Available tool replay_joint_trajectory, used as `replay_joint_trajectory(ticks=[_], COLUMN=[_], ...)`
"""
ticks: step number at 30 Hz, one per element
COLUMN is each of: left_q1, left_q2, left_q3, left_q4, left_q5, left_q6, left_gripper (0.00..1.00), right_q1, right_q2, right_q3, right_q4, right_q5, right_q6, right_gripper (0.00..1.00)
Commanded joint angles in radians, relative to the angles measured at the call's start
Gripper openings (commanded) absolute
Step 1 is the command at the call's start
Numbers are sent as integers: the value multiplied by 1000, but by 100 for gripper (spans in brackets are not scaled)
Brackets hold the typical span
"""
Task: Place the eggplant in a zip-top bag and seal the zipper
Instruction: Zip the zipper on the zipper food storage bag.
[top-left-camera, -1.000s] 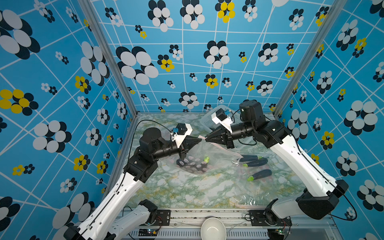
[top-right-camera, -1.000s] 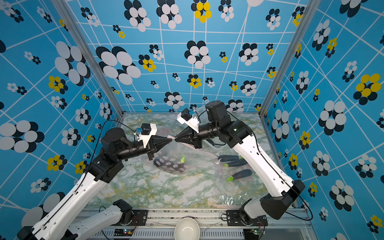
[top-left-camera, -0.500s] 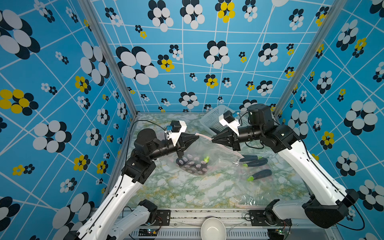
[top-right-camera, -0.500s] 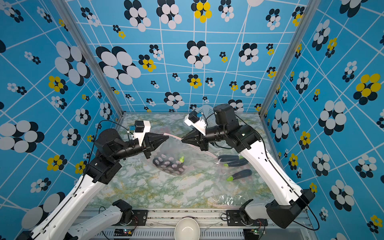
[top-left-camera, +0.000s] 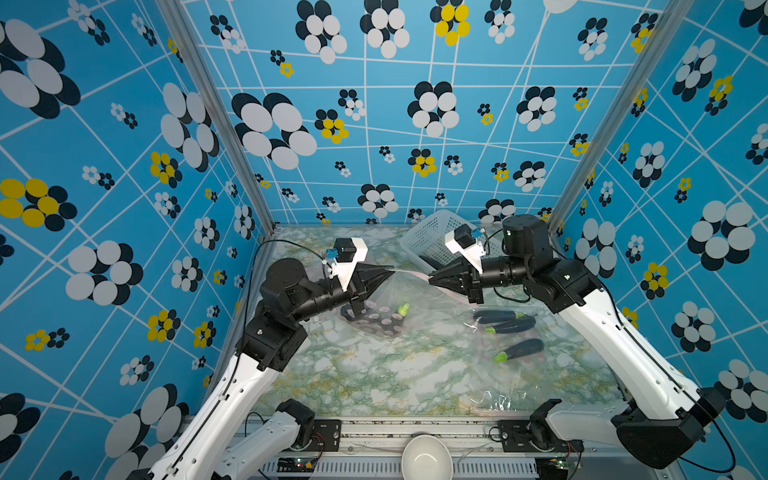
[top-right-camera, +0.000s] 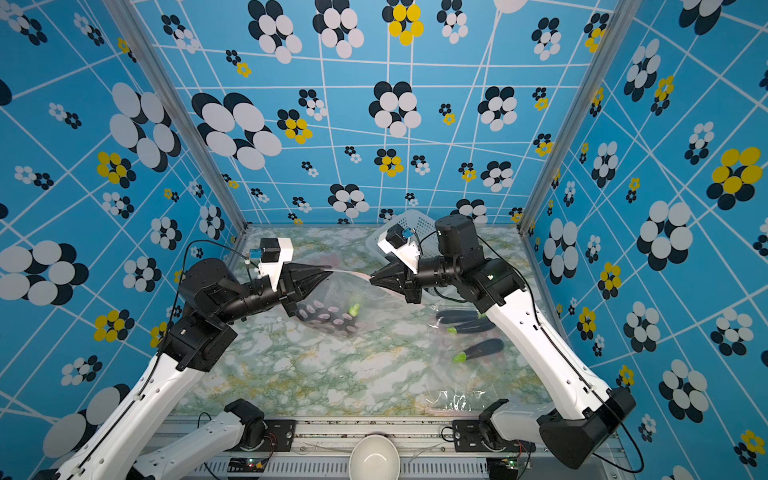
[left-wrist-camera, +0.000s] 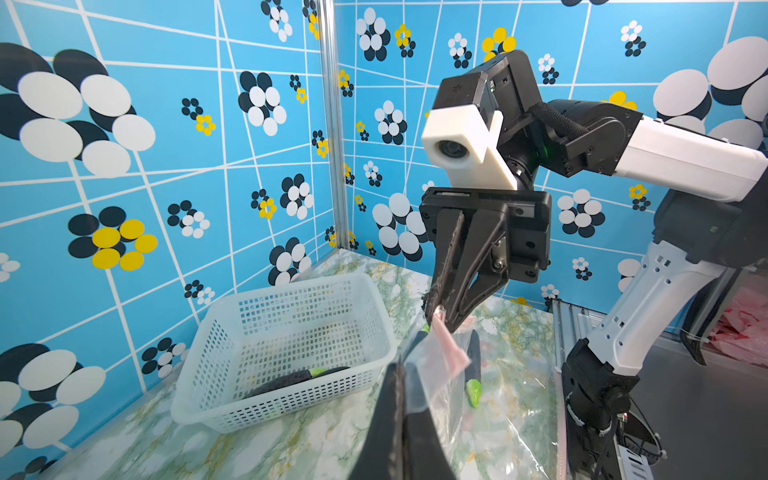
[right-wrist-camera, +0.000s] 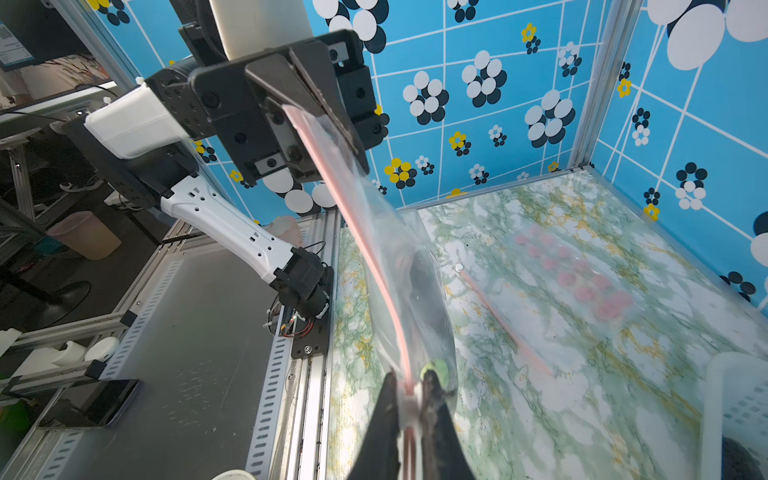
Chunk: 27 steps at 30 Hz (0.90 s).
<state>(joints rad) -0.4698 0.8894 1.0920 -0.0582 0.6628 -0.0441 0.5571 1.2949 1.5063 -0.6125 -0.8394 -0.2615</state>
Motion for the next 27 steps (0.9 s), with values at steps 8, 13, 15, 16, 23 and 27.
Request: replay_joint_trajectory(ticks=[8, 13, 15, 16, 23, 27], left_q1=[16, 20, 22, 23, 25, 25], left_q2=[-52, -67, -73, -76, -75, -72], left_q3=[102, 170, 184, 193, 221, 219], left_q4=[-66, -179, -197, -206, -239, -232], left_q5=[-140, -307, -358, -376, -413, -407], left_q6=[34, 75, 85, 91, 121, 118], left_gripper=[0, 0, 0, 0, 0, 0], right_q1=[-53, -101, -120, -130, -158, -158], right_q2=[-54, -98, -119, -132, -166, -163], right_q3=[-81, -166, -209, -234, -331, -331], right_q4=[23, 46, 66, 80, 123, 120], right_q5=[40, 49, 52, 55, 82, 82], right_q6=[34, 55, 73, 81, 114, 118], right_gripper=[3, 3, 3, 3, 3, 5])
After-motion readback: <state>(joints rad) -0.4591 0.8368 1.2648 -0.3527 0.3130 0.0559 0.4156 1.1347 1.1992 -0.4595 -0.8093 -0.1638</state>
